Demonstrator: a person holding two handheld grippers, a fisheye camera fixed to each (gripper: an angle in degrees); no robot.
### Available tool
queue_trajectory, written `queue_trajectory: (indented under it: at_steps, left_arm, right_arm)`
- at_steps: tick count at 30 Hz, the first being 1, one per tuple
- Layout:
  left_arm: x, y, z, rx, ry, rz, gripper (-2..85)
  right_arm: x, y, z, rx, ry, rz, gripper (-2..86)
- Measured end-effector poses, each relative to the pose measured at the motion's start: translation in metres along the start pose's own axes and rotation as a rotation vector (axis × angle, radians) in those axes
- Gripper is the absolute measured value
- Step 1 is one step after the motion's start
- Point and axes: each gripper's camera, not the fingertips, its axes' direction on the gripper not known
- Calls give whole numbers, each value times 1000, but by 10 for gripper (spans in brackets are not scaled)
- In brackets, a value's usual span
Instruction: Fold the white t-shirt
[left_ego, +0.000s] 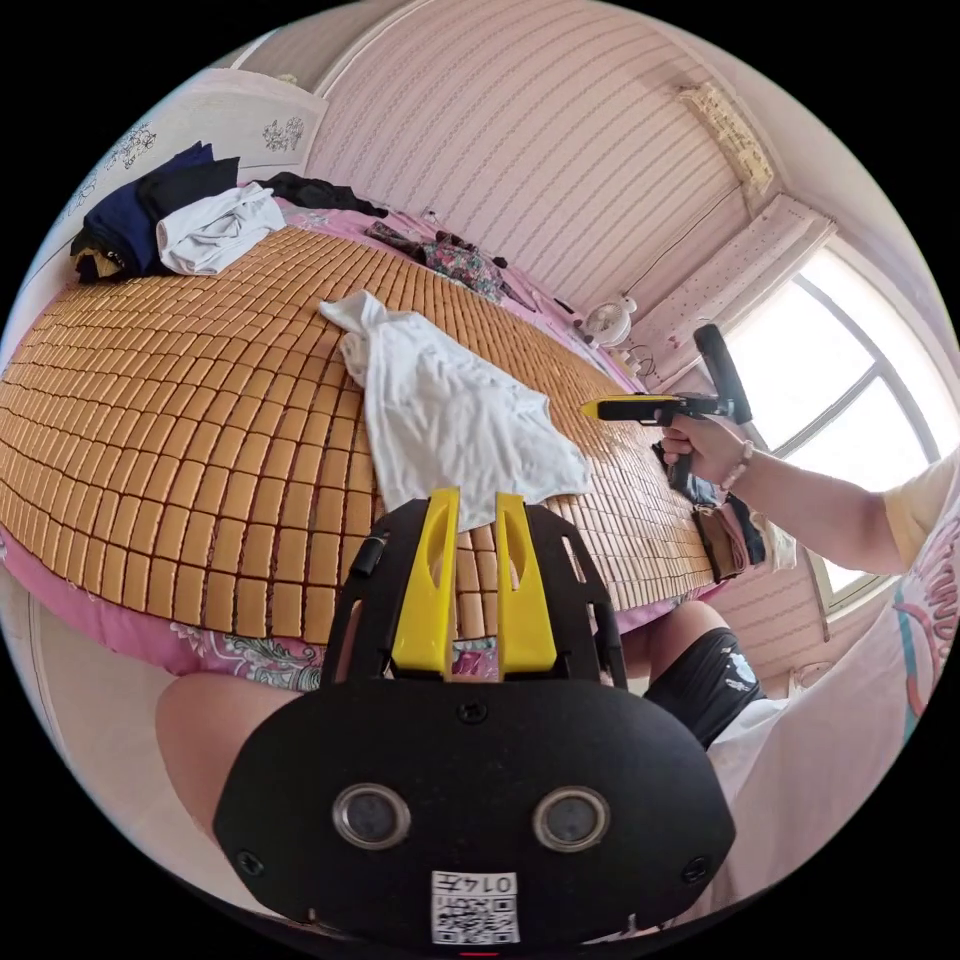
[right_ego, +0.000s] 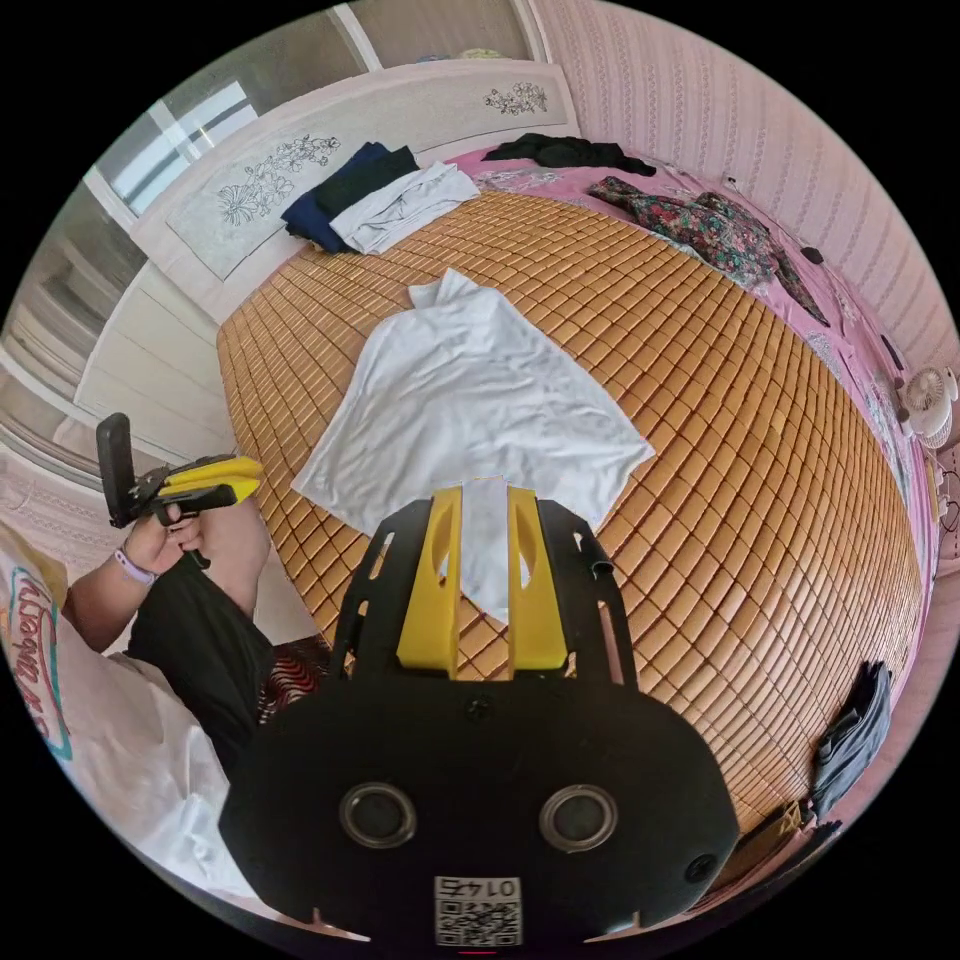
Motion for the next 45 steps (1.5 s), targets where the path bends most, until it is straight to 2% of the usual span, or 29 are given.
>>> queue_trajectory:
  at_steps: [4, 7, 10, 16, 23, 28, 30, 33, 36, 38, 39, 41, 43, 45]
  left_arm:
    - [3, 0, 27, -81, -83, -20, 69]
    - [8, 2, 51, -188, -149, 0, 64]
    - [11, 6, 53, -190, -187, 12, 40]
    - [9, 20, 52, -200, -142, 21, 0]
    - [17, 41, 49, -244, -97, 105, -5]
    - [12, 53, 17, -139, -11, 65, -6]
    - [8, 52, 0, -84, 6, 50, -6]
    - [7, 33, -31, 41, -87, 69, -7]
    - [22, -17, -76, 232, -123, 124, -7]
    - [51, -55, -118, 386, -144, 226, -7]
    - [74, -76, -152, 501, -162, 290, -7]
    - [107, -97, -206, 667, -143, 356, -7]
    - [147, -105, -262, 796, -100, 428, -7]
    - [175, -99, -282, 807, -140, 492, -7]
  right_arm:
    - [-75, -3, 47, -9, -119, -128, 78]
    - [-110, -29, 74, -27, -107, -154, 85]
    - [-128, -66, 81, 12, -131, -174, 93]
    - [-125, -174, 86, 122, 17, -157, 95]
    - [-117, -262, 137, 17, 175, -31, 57]
    - [-130, -263, 123, -121, 207, -133, 12]
    - [-126, -253, 86, -65, 225, -145, 11]
    - [-97, -246, -11, 59, 184, -63, 10]
    - [-58, -240, -152, 260, 157, 77, 8]
    - [-39, -218, -285, 497, 175, 178, 8]
    - [-37, -208, -319, 571, 159, 193, 8]
    - [-34, -160, -439, 832, 19, 205, 8]
    - [-40, -119, -503, 958, -72, 153, 8]
    - [-54, -75, -543, 1046, -88, 96, 8]
